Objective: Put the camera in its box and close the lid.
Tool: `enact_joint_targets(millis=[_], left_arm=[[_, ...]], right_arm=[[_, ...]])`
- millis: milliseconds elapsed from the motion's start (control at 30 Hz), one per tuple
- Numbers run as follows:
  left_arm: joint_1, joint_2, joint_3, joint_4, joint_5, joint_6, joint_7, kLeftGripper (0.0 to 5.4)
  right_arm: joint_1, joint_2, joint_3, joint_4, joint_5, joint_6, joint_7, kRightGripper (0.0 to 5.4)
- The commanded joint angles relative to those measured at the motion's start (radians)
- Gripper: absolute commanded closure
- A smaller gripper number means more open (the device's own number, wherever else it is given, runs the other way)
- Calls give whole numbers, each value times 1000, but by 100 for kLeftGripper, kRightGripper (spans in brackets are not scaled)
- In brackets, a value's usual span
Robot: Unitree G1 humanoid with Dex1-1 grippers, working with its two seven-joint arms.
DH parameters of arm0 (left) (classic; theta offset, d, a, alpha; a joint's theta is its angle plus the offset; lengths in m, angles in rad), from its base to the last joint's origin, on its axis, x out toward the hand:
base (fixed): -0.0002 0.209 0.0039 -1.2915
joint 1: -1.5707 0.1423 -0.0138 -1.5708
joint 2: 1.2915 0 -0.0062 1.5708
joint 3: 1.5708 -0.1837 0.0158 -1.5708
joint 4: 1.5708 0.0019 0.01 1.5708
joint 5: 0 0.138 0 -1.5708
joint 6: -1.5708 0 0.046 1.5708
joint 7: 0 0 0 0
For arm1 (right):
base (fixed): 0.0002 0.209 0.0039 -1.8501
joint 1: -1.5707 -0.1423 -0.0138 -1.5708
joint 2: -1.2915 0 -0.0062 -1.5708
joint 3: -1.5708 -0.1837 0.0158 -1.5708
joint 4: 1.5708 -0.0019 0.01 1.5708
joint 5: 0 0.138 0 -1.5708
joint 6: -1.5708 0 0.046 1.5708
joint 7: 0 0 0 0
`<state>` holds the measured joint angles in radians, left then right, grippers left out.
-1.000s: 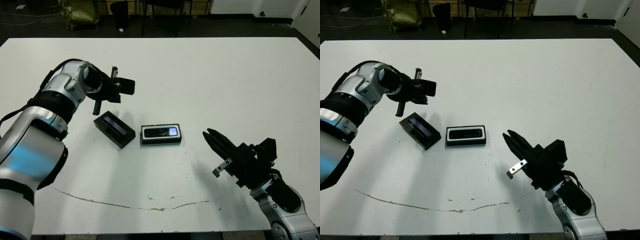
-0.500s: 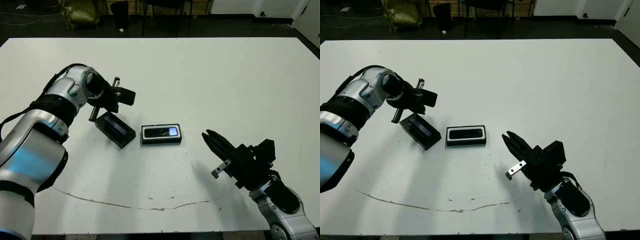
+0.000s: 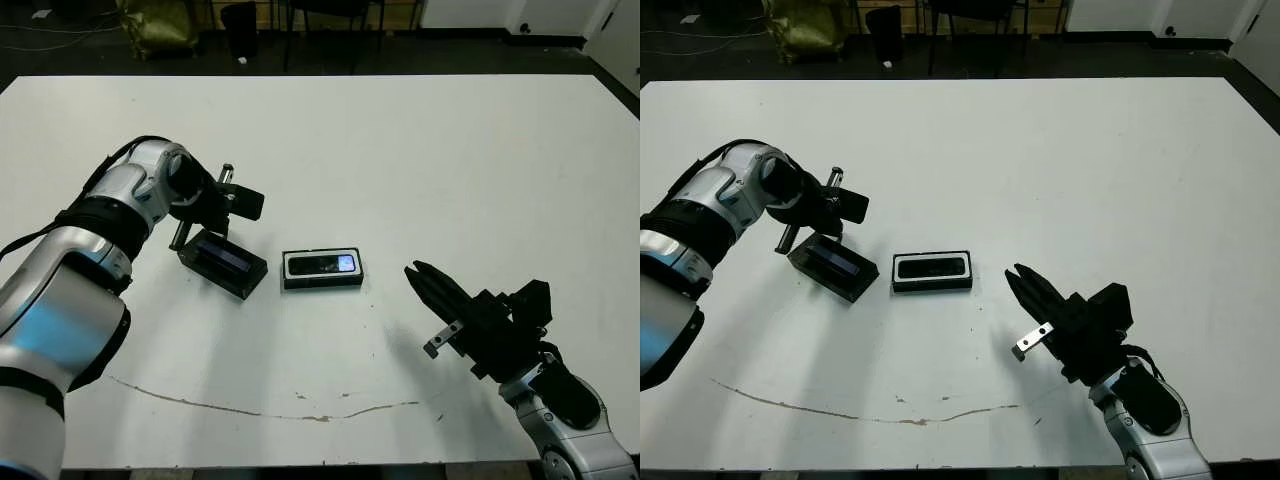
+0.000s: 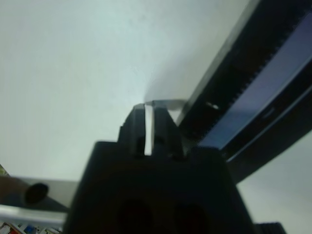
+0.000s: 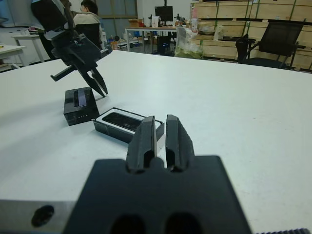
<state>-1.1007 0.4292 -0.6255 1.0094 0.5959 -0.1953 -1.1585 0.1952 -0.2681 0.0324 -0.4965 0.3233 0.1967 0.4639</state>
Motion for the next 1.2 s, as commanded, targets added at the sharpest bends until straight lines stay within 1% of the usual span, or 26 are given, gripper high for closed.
enact_joint_targets(millis=[33, 167, 267, 433, 667, 800, 933, 1067, 1200], left_arm=[[28, 12, -10, 0, 11, 13, -20, 540], [33, 17, -15, -11, 17, 22, -40, 540], [45, 30, -15, -45, 15, 20, -58, 540], [58, 52, -5, -96, -5, 21, -120, 540], [89, 80, 5, -202, -15, 86, -209, 540], [103, 93, -6, -260, -2, 128, -258, 540], [121, 103, -16, -296, 7, 155, -282, 540], [135, 116, -22, -326, -2, 131, -307, 540], [148, 127, -32, -356, -1, 128, -326, 540]], right_arm=[[10, -9, -4, 5, 8, 11, -1, 539], [11, -10, -3, 6, 0, -3, -2, 539], [11, -10, -4, 4, 7, 3, -1, 539], [8, -10, -6, 7, 13, 6, 2, 539], [11, -10, -6, -3, 15, 18, -12, 539], [11, -17, -7, -13, 18, 33, -16, 539], [7, -16, -8, 4, 16, 3, -1, 539], [10, -19, -8, -21, 16, 42, -22, 539], [12, -20, -9, -36, 18, 64, -32, 539]])
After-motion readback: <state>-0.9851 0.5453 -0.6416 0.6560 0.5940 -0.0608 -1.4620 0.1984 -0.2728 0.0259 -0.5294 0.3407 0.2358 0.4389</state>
